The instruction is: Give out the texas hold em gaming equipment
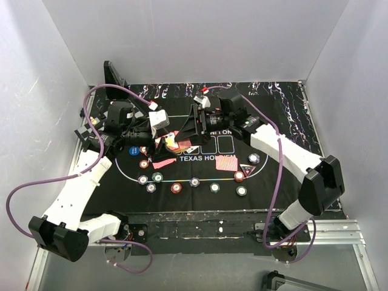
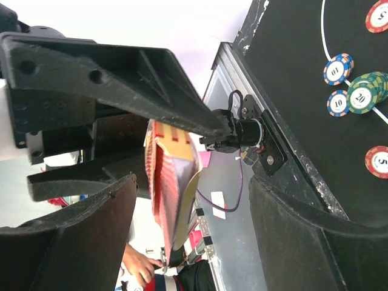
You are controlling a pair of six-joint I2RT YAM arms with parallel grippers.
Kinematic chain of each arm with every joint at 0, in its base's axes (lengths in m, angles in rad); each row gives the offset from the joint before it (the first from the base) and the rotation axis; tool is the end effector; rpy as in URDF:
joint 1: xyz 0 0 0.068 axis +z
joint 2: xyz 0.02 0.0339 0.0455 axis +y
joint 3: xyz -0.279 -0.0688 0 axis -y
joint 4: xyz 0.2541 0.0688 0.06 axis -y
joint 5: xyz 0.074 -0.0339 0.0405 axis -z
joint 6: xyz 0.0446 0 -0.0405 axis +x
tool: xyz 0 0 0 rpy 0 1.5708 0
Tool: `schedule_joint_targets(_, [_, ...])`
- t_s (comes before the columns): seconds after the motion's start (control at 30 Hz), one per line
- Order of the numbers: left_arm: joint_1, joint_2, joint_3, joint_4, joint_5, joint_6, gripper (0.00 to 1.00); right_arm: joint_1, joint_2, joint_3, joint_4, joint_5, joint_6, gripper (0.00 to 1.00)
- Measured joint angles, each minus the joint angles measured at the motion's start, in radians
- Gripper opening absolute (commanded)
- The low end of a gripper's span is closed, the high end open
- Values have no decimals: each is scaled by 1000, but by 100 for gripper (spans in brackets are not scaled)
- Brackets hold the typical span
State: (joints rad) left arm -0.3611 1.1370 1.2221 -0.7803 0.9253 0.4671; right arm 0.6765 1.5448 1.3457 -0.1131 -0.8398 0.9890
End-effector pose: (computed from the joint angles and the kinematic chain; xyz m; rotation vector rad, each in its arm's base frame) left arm 0.2009 -0.1140 0.3835 1.2630 1.6842 -0.9702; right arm 0.2696 0.2591 0.3691 -0.3574 2.2428 1.8121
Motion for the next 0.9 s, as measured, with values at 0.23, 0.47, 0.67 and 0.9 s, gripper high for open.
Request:
schedule_joint_targets(0.23, [0, 0, 0, 0, 0, 0, 0, 11, 43, -9, 58, -9, 48, 67])
schedule_joint_targets(0.47, [0, 0, -3, -6, -2, 0, 0, -3, 35, -63, 117, -36, 82, 59])
schedule_joint_targets(0.67, [0, 1, -4, -16, -2, 0, 0, -31, -6, -109, 140, -45, 97, 56])
schedule_joint_targets(0.9, [0, 1, -4, -17, -3, 0, 0, -55, -26, -132, 142, -55, 107, 51])
